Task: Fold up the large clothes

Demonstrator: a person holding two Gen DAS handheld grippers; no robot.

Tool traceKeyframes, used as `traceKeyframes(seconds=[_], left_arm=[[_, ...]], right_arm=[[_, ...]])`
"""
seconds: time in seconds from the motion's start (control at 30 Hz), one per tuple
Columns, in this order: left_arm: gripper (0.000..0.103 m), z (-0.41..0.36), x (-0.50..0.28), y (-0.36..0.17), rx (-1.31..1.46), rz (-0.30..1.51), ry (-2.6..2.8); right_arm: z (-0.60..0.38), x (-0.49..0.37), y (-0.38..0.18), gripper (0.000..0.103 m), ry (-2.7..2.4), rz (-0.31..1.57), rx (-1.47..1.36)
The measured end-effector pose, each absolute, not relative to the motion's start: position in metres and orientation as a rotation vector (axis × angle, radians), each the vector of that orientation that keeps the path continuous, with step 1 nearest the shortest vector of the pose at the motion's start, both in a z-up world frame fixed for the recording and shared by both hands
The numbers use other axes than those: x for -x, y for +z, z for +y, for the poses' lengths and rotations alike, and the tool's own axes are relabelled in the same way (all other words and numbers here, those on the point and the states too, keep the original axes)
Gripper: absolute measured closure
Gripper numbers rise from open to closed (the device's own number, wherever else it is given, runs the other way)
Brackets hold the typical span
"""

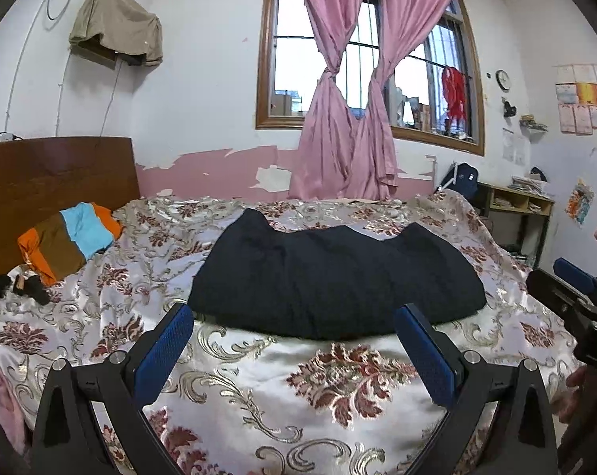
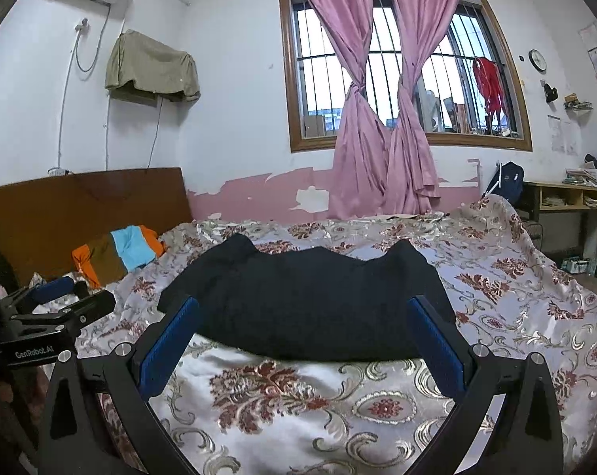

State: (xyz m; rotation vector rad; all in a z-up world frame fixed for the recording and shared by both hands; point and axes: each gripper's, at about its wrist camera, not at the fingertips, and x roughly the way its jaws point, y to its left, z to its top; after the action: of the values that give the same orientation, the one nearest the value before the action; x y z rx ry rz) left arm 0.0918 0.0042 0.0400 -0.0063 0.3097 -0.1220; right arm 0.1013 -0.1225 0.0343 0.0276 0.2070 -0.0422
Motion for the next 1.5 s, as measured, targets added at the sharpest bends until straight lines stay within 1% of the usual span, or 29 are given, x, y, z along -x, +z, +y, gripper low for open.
traceKeyframes(seconds=[0.5, 1.5], left_arm=[[0.000, -0.002, -0.084, 0.012, -0.025, 0.341, -0.125], [0.000, 0.004, -0.086, 0.002, 0.000, 0.364, -0.131]], right_arm=[[-0.131, -0.094, 0.003, 0.001, -0.052, 0.285, -0.032], [-0.136, -0.096, -0.007, 0.001, -0.059, 0.323, -0.041]])
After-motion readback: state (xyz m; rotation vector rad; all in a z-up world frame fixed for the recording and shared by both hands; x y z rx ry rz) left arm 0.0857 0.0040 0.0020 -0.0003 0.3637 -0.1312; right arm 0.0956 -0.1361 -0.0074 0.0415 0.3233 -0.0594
